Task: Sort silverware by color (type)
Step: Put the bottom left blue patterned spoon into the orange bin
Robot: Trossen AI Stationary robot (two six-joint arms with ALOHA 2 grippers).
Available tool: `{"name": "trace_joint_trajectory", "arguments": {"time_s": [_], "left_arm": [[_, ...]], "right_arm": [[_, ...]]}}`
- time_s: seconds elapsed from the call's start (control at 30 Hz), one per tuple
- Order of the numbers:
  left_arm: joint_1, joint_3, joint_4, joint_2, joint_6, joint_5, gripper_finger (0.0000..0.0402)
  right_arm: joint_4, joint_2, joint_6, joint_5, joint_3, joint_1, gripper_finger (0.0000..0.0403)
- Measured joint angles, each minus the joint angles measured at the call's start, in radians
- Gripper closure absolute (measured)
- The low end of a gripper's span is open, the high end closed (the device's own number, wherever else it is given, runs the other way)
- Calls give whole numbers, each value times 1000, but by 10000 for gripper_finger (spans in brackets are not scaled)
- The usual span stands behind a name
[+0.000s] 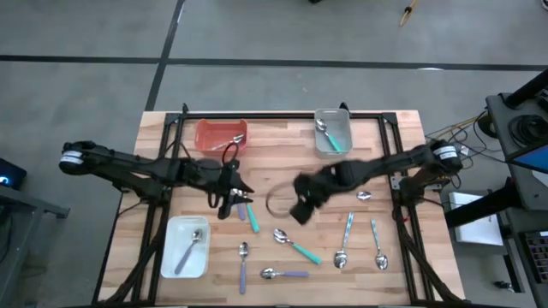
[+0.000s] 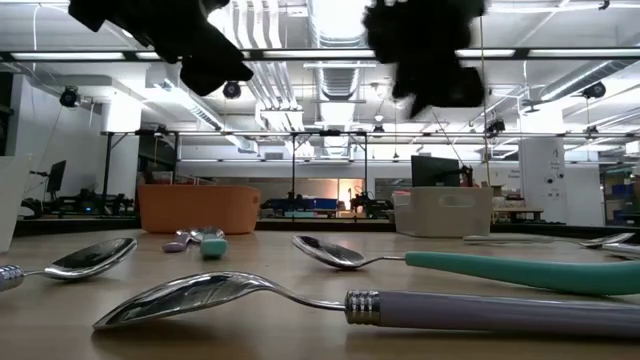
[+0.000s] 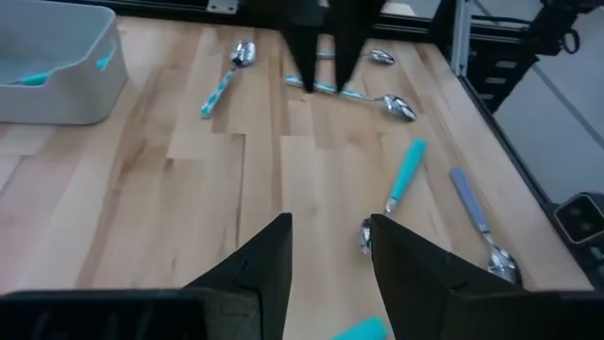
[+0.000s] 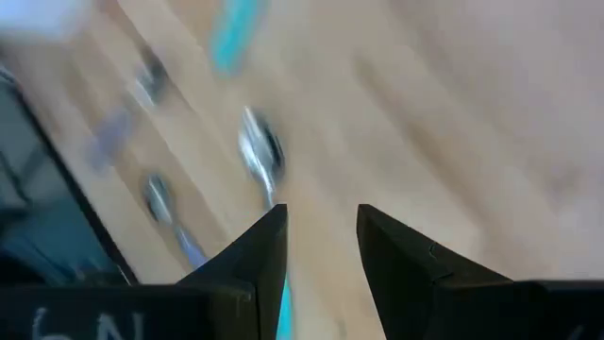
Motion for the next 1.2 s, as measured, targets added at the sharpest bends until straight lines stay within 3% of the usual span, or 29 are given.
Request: {"name": "trace_joint_trajectory", "arguments": {"time_s": [0.17, 0.6, 1.2], "left_arm": [[-22, 7, 2, 2, 0, 2, 278], [-25, 7, 5, 7, 9, 2, 278], [-24, 7, 0, 12, 20, -1, 278]], "right_arm": [[-145, 26, 218, 0, -11, 136, 293], [-167, 43, 597, 0, -61, 358, 310], [-168, 15, 641, -4, -384, 344, 312]]}}
